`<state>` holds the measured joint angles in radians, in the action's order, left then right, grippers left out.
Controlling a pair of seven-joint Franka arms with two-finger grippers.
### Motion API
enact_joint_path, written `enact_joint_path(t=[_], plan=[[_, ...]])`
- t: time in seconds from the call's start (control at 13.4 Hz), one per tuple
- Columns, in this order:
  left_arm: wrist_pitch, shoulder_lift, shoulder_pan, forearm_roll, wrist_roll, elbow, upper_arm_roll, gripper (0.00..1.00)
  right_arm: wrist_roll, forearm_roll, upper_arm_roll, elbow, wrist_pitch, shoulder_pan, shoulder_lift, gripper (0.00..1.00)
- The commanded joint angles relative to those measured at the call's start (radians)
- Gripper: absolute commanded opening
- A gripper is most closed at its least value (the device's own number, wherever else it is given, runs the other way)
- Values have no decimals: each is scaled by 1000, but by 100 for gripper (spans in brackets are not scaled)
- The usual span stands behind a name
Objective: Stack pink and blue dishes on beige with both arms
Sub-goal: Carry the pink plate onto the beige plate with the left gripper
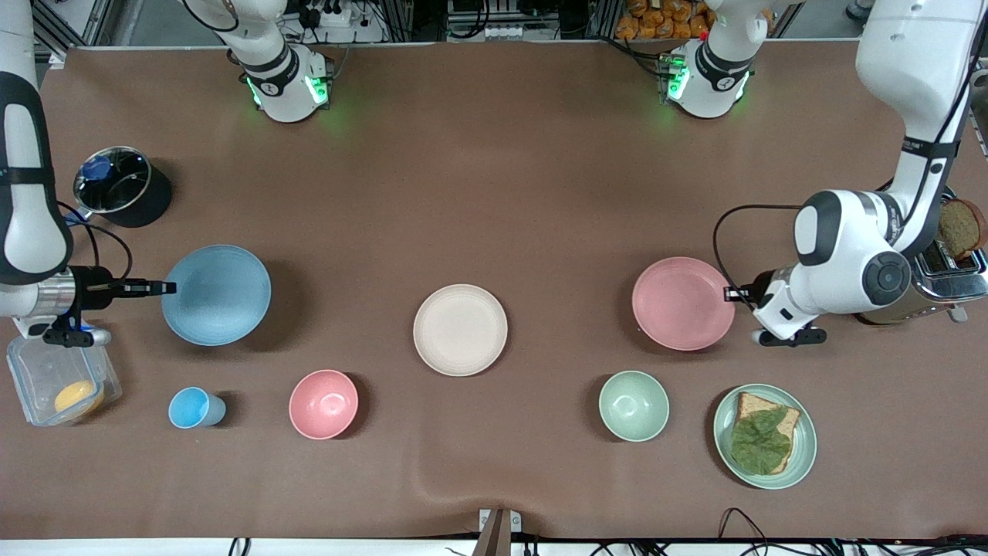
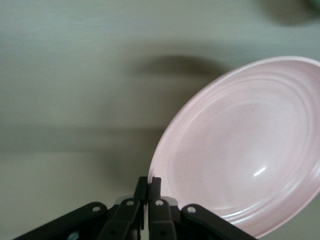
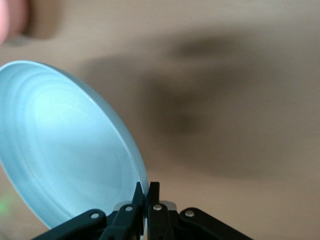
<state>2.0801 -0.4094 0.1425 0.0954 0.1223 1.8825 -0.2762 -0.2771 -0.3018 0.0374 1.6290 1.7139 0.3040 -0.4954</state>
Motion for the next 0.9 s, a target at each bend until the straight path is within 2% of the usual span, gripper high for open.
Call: enact_joint_path(t=[0.0, 0.15, 0.3, 0.52, 0.82], plan=[[-57, 26, -4, 49, 136, -48, -85, 0, 56, -109, 1, -14, -4, -60, -3, 0], [-58, 23, -7, 47, 285, -80, -170, 0, 90, -112, 1, -24, 6, -75, -6, 0], [-58, 15, -15, 47, 373, -106, -210, 0, 95, -109, 1, -29, 3, -71, -6, 0], [-49, -9, -95, 49, 476, -135, -216, 0, 82, -106, 1, -29, 4, -62, -17, 0], [-14, -150, -263, 33, 695, -270, -204, 0, 84, -114, 2, -34, 3, -72, -22, 0]])
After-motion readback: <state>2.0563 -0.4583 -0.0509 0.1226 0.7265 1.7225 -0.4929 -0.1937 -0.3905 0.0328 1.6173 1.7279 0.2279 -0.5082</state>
